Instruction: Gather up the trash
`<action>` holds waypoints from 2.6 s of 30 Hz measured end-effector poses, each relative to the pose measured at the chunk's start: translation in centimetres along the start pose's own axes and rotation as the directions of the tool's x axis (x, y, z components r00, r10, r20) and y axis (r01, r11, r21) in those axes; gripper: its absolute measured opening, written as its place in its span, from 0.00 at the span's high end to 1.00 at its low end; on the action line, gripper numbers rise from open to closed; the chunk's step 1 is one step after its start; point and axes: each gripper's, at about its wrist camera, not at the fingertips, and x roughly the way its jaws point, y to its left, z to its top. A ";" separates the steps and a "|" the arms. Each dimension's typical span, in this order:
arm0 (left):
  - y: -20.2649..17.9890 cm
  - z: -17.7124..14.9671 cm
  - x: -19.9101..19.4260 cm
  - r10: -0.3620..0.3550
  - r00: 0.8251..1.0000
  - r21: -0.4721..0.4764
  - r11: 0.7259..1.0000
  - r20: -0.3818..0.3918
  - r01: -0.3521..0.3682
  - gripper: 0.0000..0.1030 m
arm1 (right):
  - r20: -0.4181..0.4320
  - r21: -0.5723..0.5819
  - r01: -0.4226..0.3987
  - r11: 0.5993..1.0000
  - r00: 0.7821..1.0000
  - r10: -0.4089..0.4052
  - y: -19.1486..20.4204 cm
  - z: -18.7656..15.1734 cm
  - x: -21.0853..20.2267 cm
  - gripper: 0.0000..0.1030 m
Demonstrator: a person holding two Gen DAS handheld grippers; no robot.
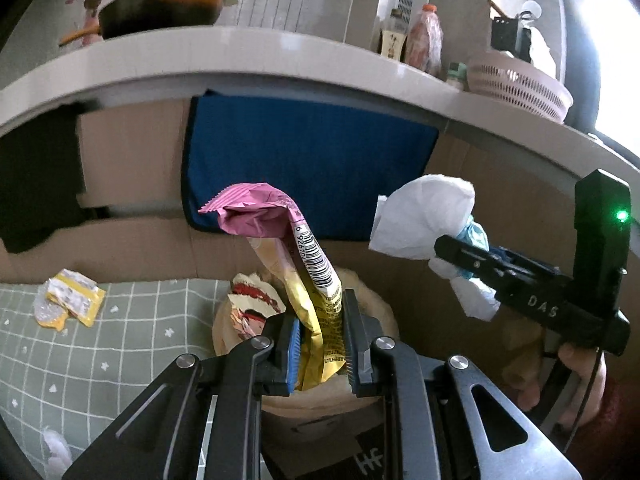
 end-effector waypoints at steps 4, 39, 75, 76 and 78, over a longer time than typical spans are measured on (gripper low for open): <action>0.4 -0.2 1.4 -0.002 1.000 0.000 1.000 -0.029 0.002 0.82 | -0.013 0.020 -0.002 1.000 1.000 0.003 -0.7 -0.3 1.0 0.67; 4.6 -0.3 10.3 -0.056 0.983 -0.069 0.997 -0.178 0.044 0.82 | -0.150 0.070 -0.003 0.998 0.989 0.013 -2.0 -2.5 9.7 0.66; 38.3 -1.3 0.1 0.174 0.968 -0.582 0.775 -0.181 -0.248 0.49 | -0.191 0.009 -0.172 0.985 0.967 0.171 10.1 -1.6 13.1 0.41; 39.3 -1.5 0.6 0.176 0.966 -0.583 0.772 -0.187 -0.253 0.49 | -0.202 0.002 -0.180 0.984 0.963 0.177 10.7 -1.9 13.6 0.41; 41.4 -1.7 2.3 0.201 0.960 -0.579 0.767 -0.194 -0.278 0.49 | -0.220 -0.016 -0.189 0.982 0.959 0.181 11.7 -2.4 14.5 0.41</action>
